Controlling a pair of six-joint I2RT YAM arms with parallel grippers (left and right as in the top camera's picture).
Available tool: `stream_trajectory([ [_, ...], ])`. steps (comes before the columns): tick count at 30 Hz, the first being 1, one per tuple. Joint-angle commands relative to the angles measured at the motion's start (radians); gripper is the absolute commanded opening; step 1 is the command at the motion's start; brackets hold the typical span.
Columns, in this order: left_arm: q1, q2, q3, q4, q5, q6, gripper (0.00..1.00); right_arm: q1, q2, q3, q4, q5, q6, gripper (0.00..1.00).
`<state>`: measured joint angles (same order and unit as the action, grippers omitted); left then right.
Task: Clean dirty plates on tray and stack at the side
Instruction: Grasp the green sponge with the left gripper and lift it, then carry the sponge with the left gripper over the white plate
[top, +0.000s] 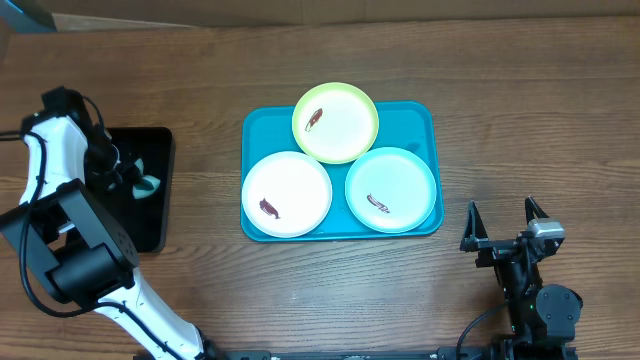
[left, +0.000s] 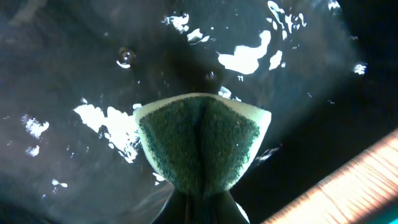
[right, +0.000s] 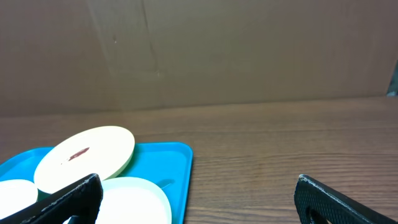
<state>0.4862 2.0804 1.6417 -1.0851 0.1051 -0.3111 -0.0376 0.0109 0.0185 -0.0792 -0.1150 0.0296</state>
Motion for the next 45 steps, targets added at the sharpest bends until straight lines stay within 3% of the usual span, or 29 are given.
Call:
stream_trajectory([
  [1,0.007,-0.047,0.174,-0.077,0.016,0.027,0.04,0.004,-0.008,-0.01,0.005,0.009,-0.001,1.0],
  [4,0.007,-0.063,0.283,-0.145,0.015,0.031,0.04,0.004,-0.008,-0.01,0.005,0.009,-0.001,1.0],
  [8,0.002,-0.072,0.317,-0.152,0.01,0.134,0.04,0.004,-0.008,-0.01,0.005,0.009,-0.001,1.0],
  [16,-0.001,-0.053,0.034,0.059,-0.038,0.149,0.04,0.004,-0.008,-0.01,0.005,0.009,-0.001,1.0],
  [19,0.009,-0.053,0.007,0.071,-0.037,0.151,0.04,0.004,-0.008,-0.01,0.005,0.009,-0.001,1.0],
  [30,0.018,-0.102,0.372,-0.198,0.03,0.175,0.04,0.004,-0.008,-0.01,0.005,0.009,-0.001,1.0],
  [33,0.018,-0.106,0.383,-0.2,-0.01,0.208,0.04,0.004,-0.008,-0.01,0.005,0.009,-0.001,1.0],
  [36,0.016,-0.102,0.306,-0.147,-0.054,0.205,0.04,0.004,-0.008,-0.01,0.005,0.009,-0.001,1.0],
  [42,0.017,-0.093,-0.011,0.085,-0.036,0.134,0.04,0.004,-0.008,-0.01,0.005,0.009,-0.001,1.0],
  [45,0.024,-0.092,-0.064,0.111,-0.016,0.13,0.04,0.004,-0.008,-0.01,0.005,0.009,-0.001,1.0],
])
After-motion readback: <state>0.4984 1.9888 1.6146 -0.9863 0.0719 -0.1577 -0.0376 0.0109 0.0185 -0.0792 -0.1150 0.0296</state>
